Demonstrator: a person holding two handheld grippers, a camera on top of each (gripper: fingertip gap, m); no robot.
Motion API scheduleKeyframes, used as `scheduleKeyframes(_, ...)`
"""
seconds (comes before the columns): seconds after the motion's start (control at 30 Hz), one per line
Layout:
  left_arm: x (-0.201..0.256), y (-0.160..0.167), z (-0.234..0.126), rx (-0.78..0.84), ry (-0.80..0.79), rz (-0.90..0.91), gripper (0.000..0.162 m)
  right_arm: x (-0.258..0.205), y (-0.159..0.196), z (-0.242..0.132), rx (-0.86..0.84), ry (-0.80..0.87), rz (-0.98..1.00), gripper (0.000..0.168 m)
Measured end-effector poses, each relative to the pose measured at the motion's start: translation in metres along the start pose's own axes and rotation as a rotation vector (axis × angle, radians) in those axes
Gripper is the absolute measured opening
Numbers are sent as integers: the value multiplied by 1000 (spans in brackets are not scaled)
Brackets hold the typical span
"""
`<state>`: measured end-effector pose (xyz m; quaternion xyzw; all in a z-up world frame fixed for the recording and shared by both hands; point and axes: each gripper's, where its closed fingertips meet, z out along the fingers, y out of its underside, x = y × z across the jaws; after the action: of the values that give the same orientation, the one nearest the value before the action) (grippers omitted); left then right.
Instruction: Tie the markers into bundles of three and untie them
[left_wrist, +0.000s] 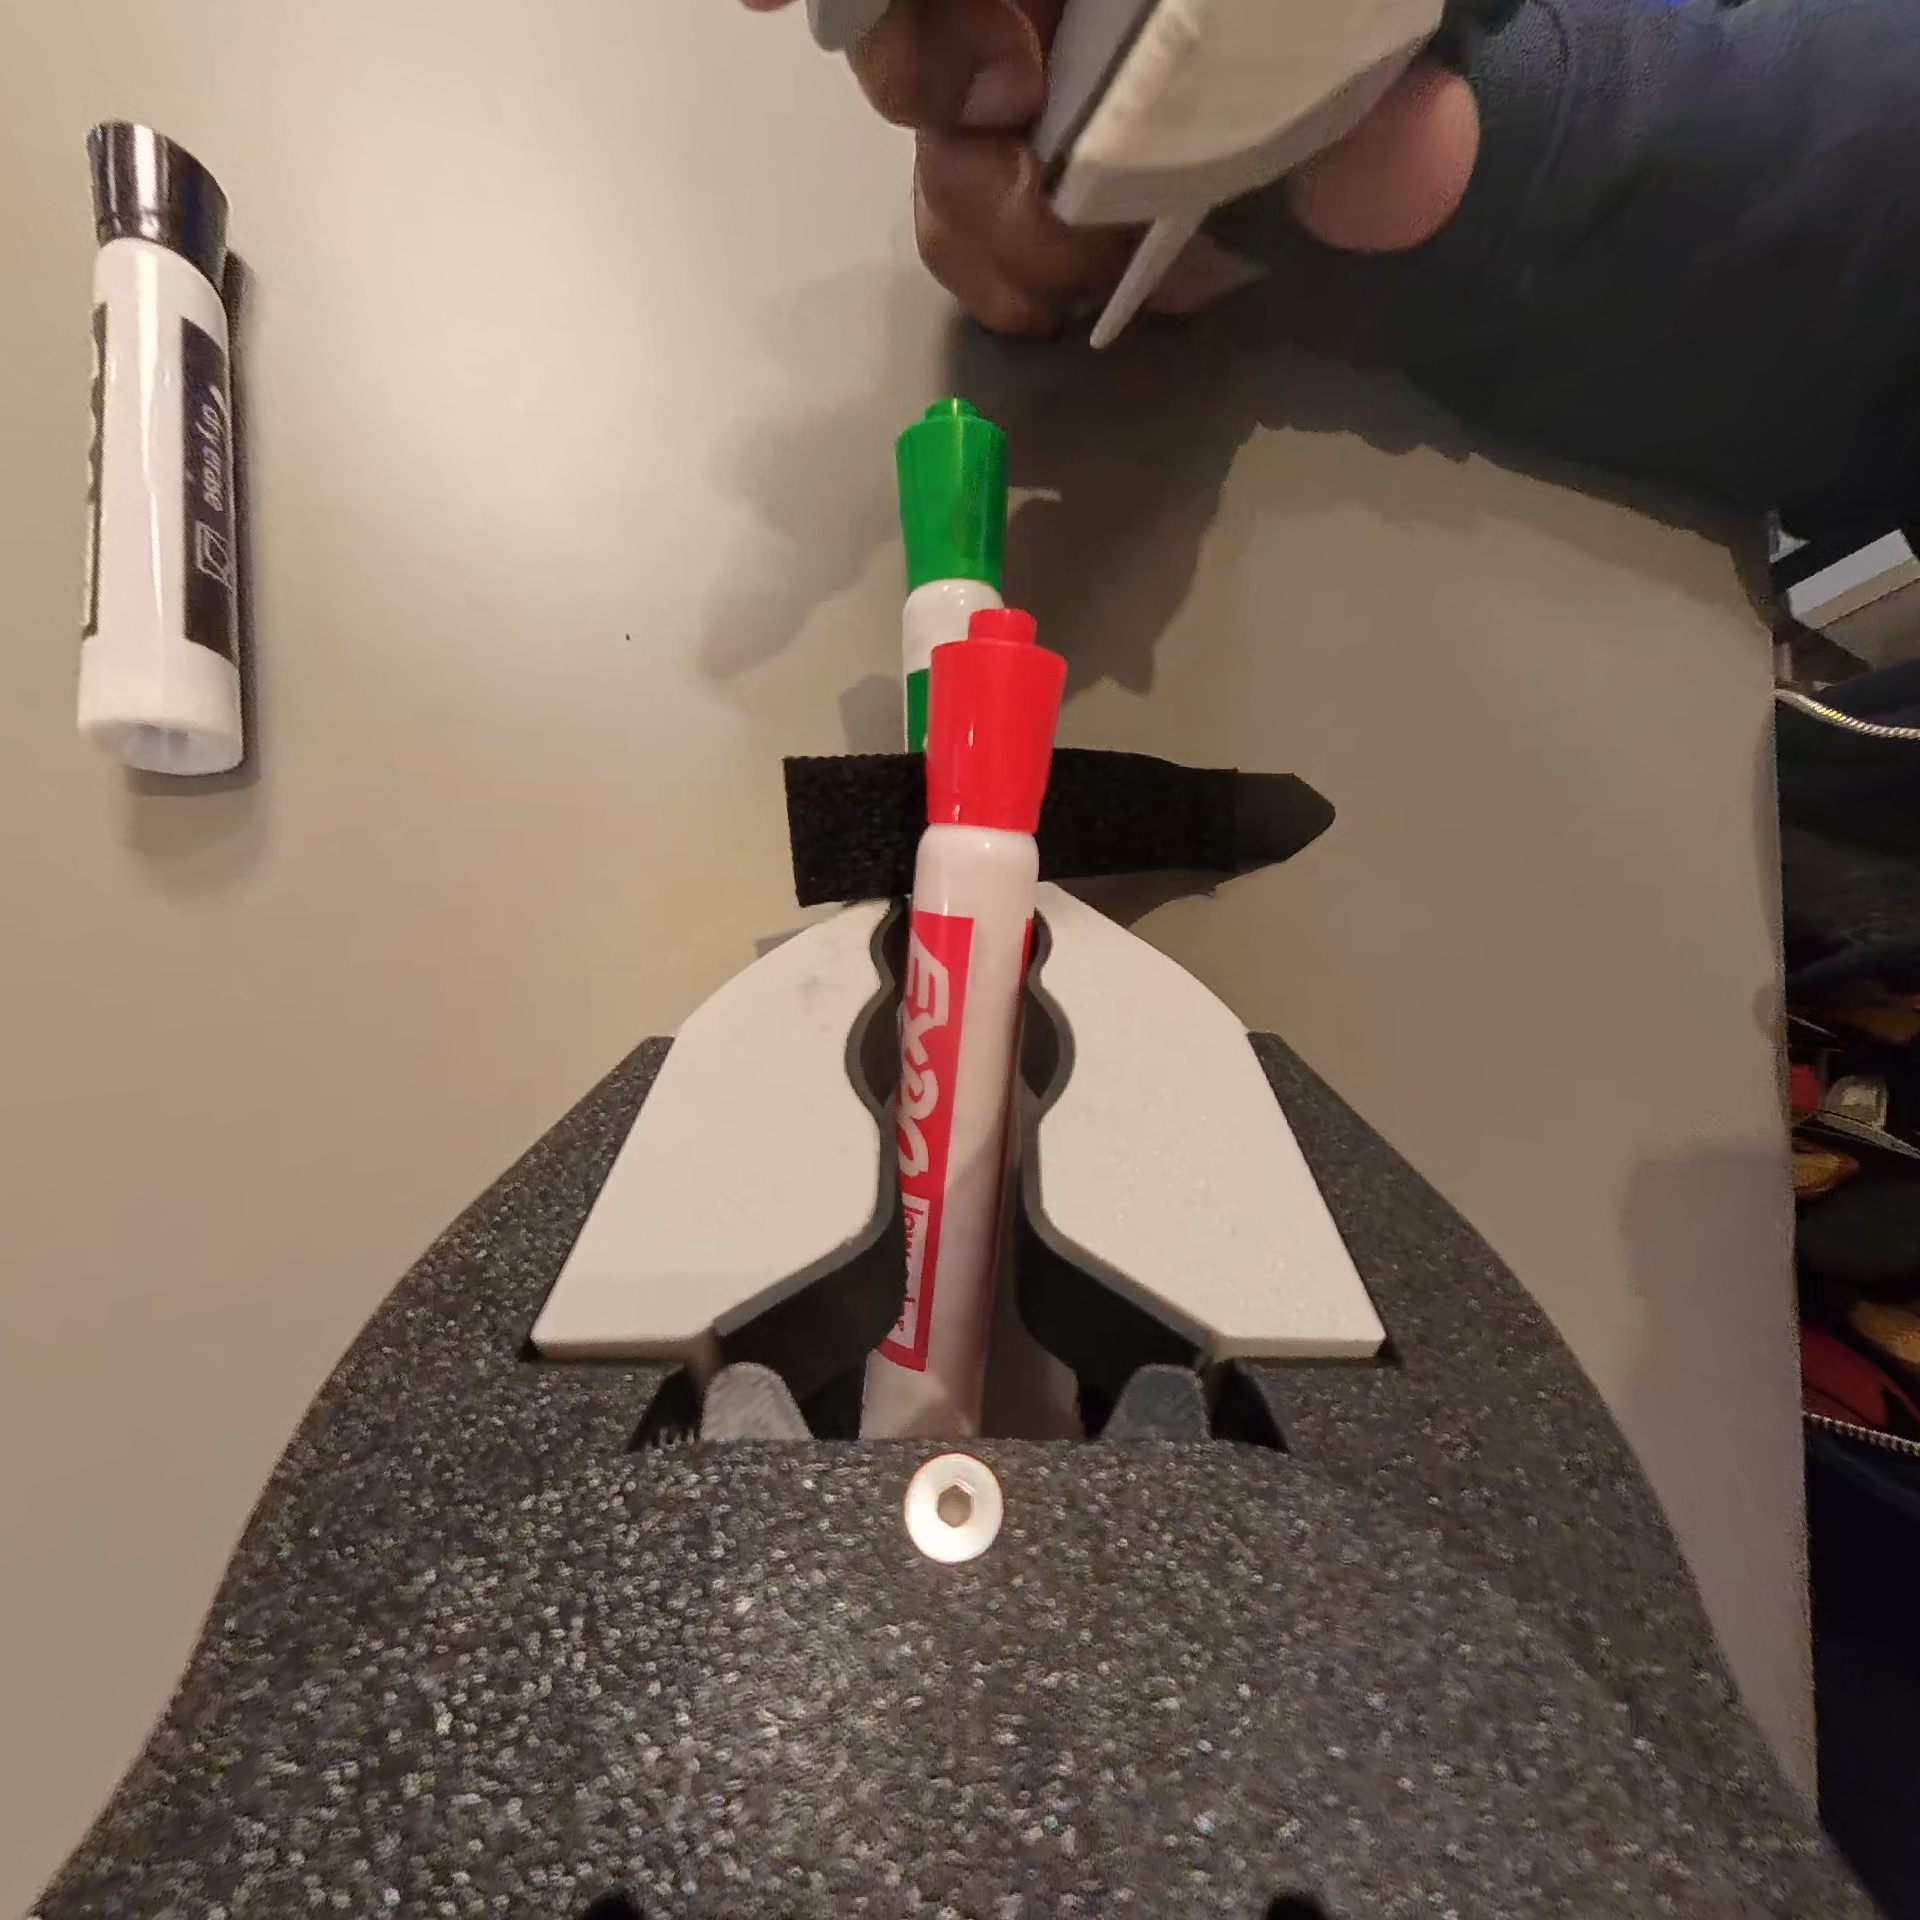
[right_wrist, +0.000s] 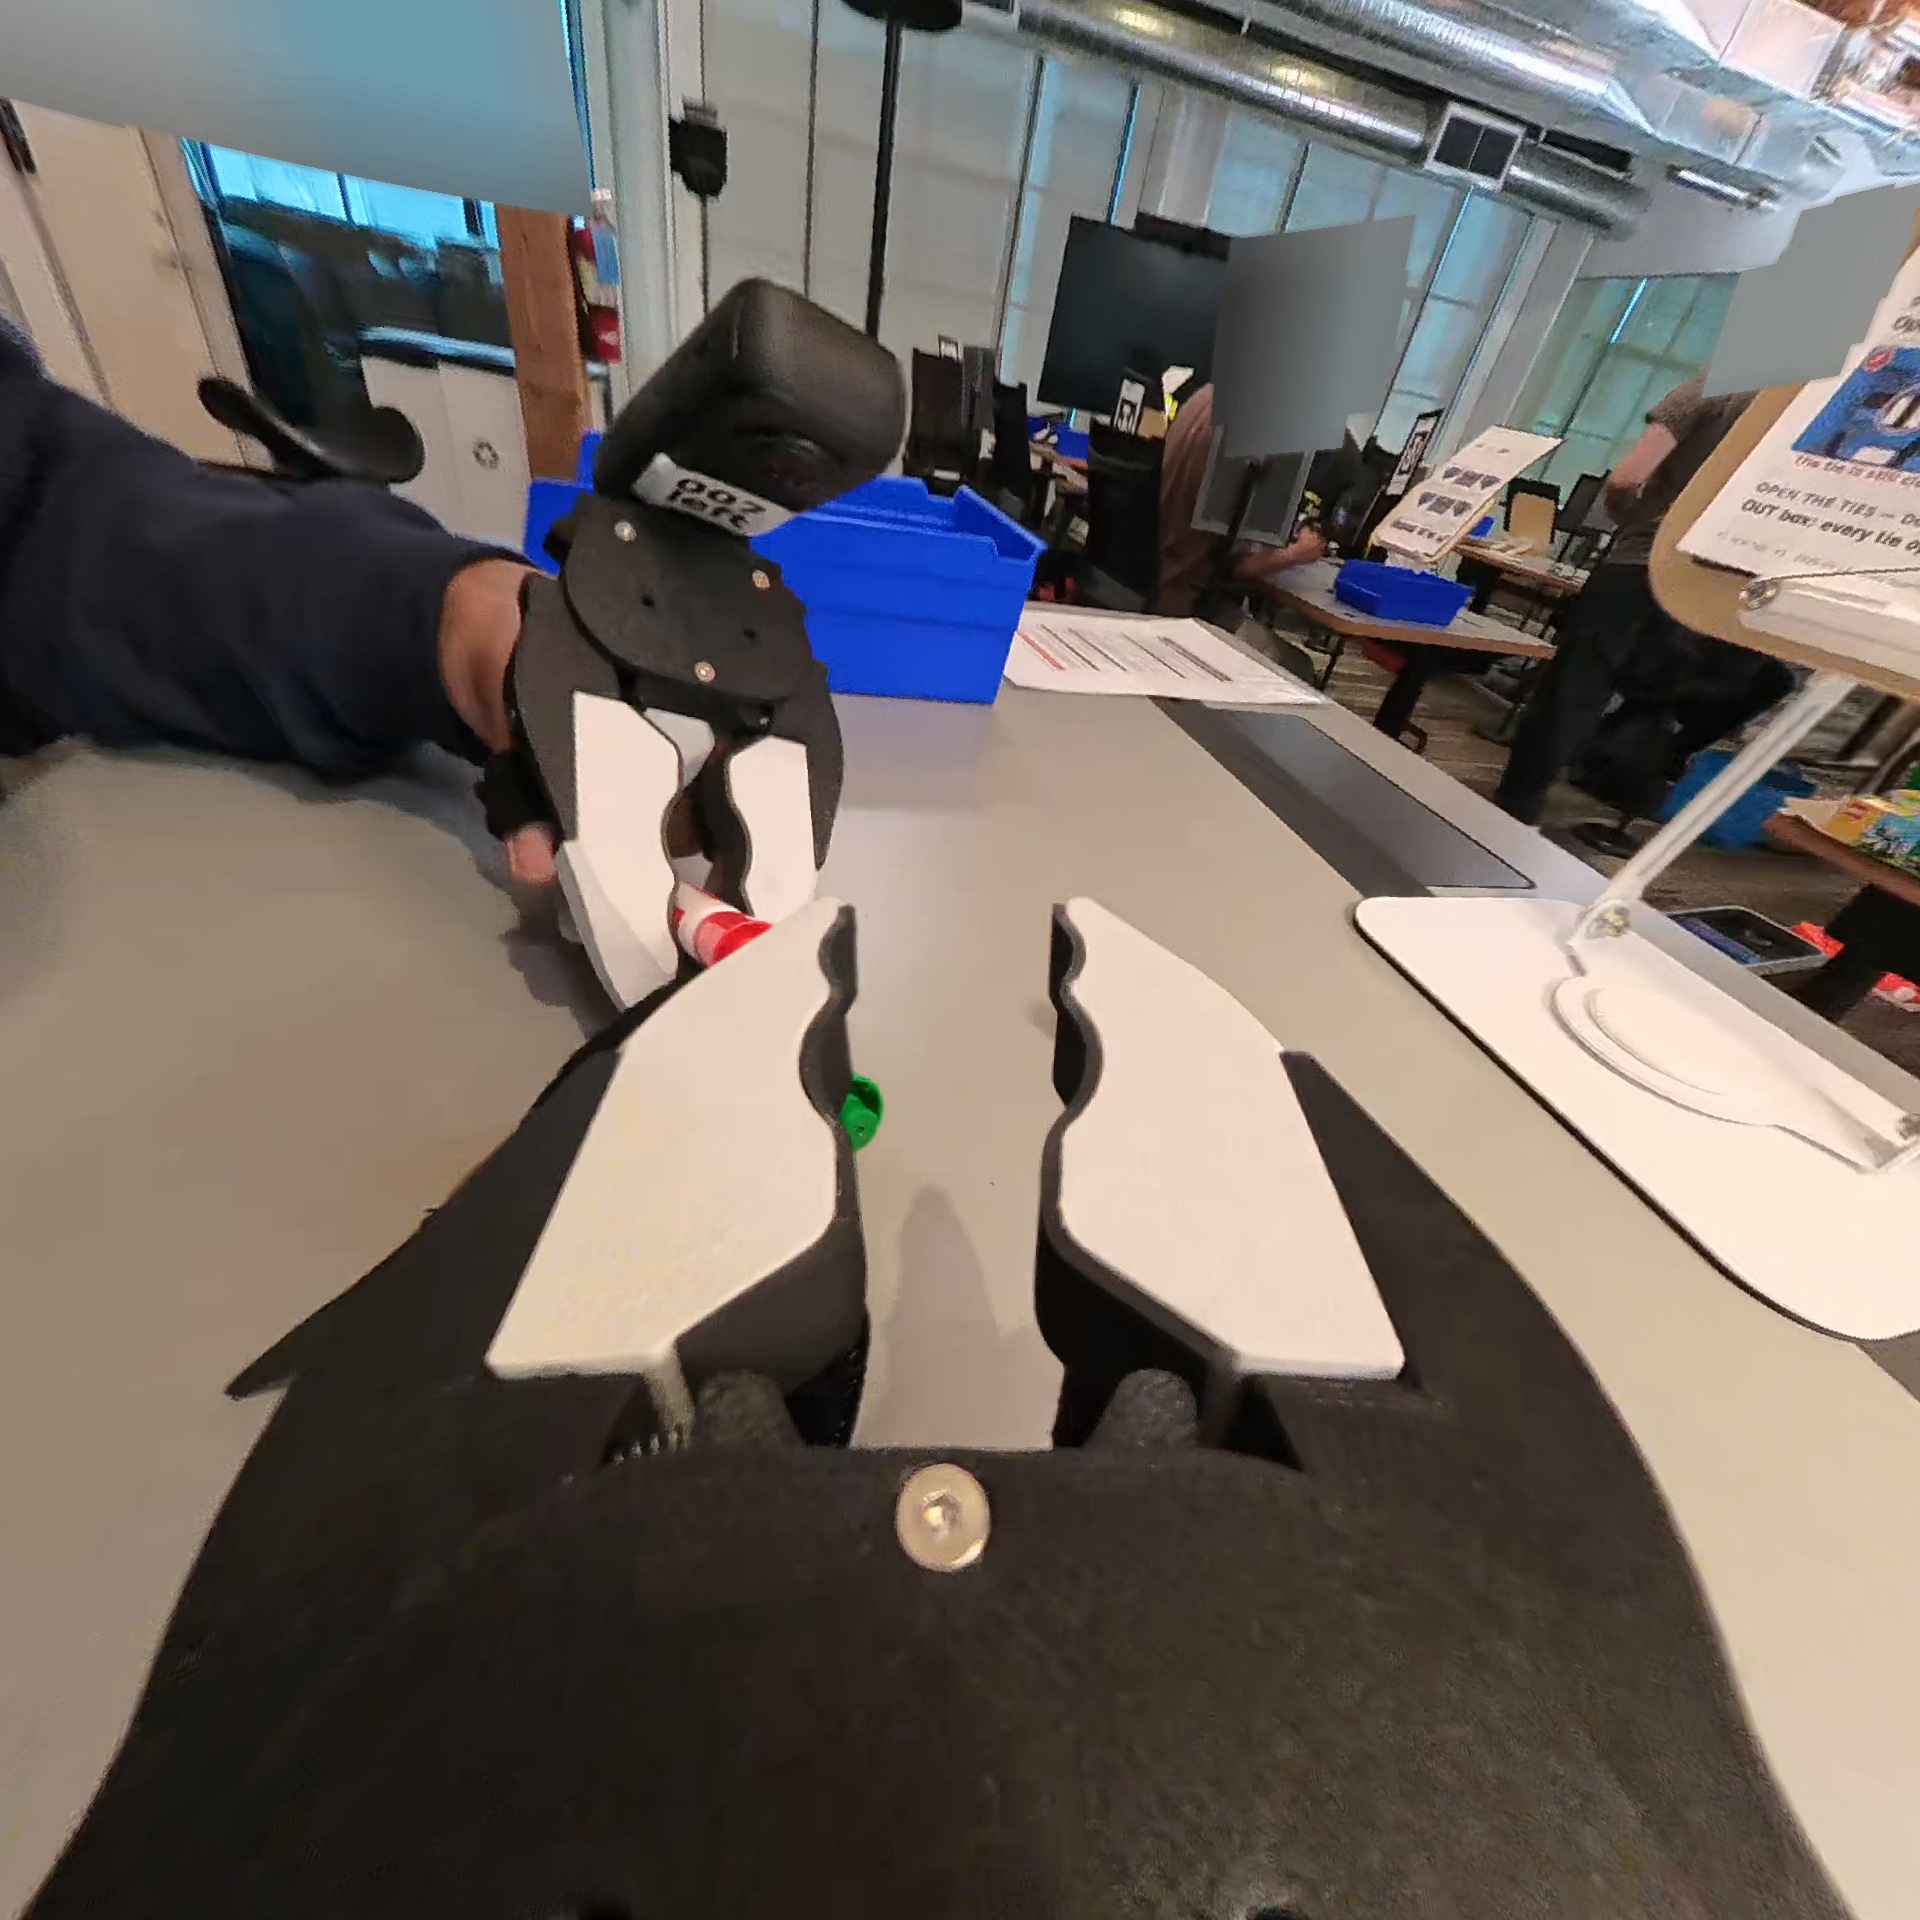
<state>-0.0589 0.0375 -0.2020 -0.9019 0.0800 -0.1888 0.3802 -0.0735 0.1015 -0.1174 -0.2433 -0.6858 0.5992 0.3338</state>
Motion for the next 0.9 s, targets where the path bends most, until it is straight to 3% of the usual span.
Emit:
scheduleKeyframes(0.33, -3, -2, 0, 4, -52, 47, 19, -39, -5, 13, -5, -48, -78, 27)
scheduleKeyframes(0.9, 0, 4, 2, -68, -124, 161, 19, -58, 34, 29, -286, -117, -174, 27)
